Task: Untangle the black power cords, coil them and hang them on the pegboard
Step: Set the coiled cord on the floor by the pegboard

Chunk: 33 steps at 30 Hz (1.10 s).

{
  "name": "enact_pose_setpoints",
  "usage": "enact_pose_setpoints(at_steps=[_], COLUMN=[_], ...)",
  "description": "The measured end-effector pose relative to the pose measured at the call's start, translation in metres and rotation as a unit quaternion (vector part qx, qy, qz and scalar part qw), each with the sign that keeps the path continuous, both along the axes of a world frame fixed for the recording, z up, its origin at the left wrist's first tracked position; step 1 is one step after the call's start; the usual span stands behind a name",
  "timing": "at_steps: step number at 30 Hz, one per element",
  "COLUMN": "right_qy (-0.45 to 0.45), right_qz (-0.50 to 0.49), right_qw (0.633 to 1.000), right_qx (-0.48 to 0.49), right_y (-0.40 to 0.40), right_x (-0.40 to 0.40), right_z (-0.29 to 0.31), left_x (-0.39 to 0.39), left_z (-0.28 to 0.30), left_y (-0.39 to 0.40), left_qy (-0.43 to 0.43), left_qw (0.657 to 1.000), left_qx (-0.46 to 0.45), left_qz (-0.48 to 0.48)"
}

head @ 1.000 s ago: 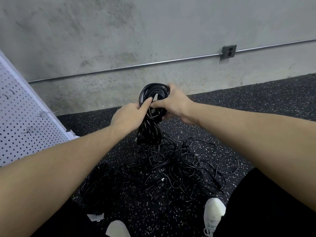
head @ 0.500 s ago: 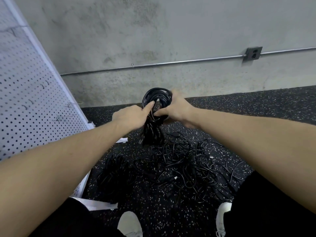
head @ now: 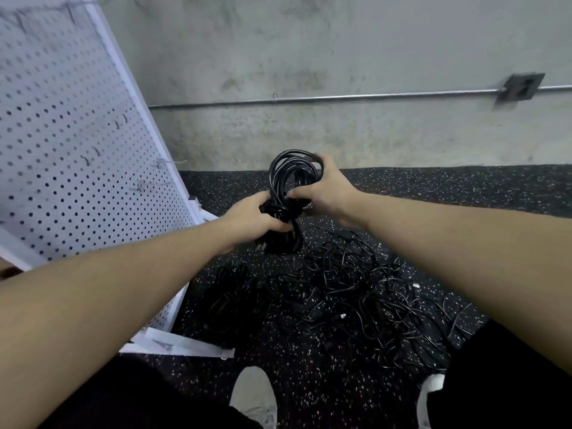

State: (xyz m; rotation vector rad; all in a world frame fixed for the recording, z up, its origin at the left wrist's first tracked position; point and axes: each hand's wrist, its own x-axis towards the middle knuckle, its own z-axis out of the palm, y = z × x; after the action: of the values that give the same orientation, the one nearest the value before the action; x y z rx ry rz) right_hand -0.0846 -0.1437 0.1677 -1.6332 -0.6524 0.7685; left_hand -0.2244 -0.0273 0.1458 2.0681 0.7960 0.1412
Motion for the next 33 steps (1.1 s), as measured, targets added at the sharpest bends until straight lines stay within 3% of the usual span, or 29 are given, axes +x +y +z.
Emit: enact_pose_setpoints(at_steps=[4, 10, 17, 22, 28, 33], right_qy=[-0.03, -0.096, -0.099, -0.088, -0.061, -0.095], right_qz=[0.049, 0.171, 0.219, 0.226, 0.218, 0.226], right_qw=[0.992, 0.952, 0.929, 0.919, 0.905, 0.895], right_qx=[-0.108, -0.237, -0.282, -0.31, -0.36, -0.373], right_y=[0.024, 0.063, 0.107, 0.124, 0.121, 0.114], right_x=[-0.004, 0.007, 0.019, 0.039, 0.073, 0.084], right_z=[-0.022, -0.07, -0.151, -0.196, -0.233, -0.251], left_x=[-0.015, -0.038, -0.021, 0.014, 0.045, 0.058], left_z=[-0.019, -0.07, -0.143, -0.178, -0.206, -0.224], left_y=[0.024, 0.077, 0.13, 0.172, 0.204, 0.204], left_qy=[0.043, 0.124, 0.164, 0.187, 0.228, 0.288], left_qw=[0.999, 0.992, 0.986, 0.982, 0.971, 0.94], left_qx=[0.001, -0.034, 0.002, 0.028, -0.006, 0.104], left_qz=[-0.004, -0.002, 0.018, -0.018, -0.079, -0.153])
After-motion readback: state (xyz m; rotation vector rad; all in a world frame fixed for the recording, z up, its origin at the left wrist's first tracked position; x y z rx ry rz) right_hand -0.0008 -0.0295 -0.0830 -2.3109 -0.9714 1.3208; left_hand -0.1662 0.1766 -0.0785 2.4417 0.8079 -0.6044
